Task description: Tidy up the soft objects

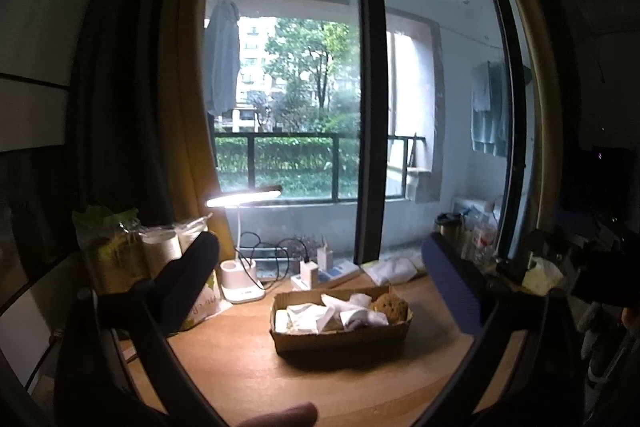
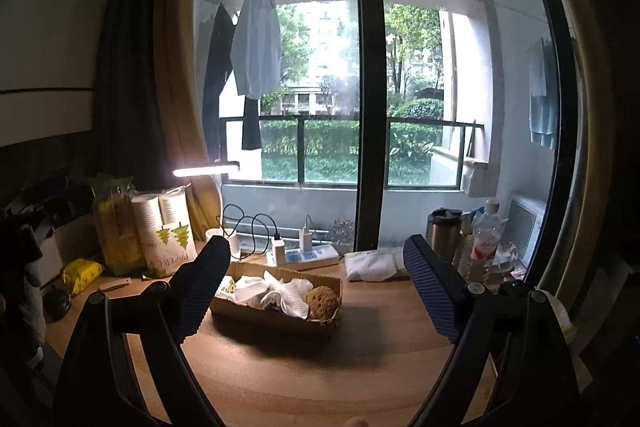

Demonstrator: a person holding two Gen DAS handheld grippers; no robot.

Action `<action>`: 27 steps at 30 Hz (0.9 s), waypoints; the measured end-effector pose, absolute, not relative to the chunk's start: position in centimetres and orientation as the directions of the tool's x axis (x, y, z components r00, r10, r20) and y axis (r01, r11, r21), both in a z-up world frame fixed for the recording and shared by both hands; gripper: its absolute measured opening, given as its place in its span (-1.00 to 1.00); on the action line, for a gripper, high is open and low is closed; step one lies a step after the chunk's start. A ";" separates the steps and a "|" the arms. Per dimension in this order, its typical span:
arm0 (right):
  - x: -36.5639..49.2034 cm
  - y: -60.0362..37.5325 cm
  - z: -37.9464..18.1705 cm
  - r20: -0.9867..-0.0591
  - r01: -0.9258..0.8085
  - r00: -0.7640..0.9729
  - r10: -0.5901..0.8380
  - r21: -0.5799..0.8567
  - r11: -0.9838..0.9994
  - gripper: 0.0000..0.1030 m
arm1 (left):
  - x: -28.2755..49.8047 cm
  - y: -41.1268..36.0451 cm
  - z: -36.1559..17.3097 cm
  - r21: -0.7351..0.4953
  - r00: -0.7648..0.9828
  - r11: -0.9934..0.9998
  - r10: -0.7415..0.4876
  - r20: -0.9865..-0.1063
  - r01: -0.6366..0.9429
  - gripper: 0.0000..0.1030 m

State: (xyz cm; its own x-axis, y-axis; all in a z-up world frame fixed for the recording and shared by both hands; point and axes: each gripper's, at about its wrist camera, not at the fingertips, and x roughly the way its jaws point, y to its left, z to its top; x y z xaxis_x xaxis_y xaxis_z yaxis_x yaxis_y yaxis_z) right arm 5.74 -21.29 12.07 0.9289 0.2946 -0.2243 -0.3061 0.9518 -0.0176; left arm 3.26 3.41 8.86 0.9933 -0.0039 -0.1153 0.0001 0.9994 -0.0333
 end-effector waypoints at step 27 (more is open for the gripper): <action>5.6 -21.2 12.0 -0.220 -0.301 0.932 0.289 -0.020 0.953 0.76 | 2.8 3.3 9.1 -0.038 0.995 0.999 -0.015 -0.097 0.011 0.98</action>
State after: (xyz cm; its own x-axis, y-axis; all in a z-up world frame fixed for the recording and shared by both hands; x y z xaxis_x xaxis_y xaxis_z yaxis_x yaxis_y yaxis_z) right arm 5.64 -21.21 12.04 0.9316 0.2892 -0.2203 -0.3007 0.9535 -0.0200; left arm 2.82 3.35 9.08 0.9951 -0.0147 -0.0974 0.0110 0.9992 -0.0378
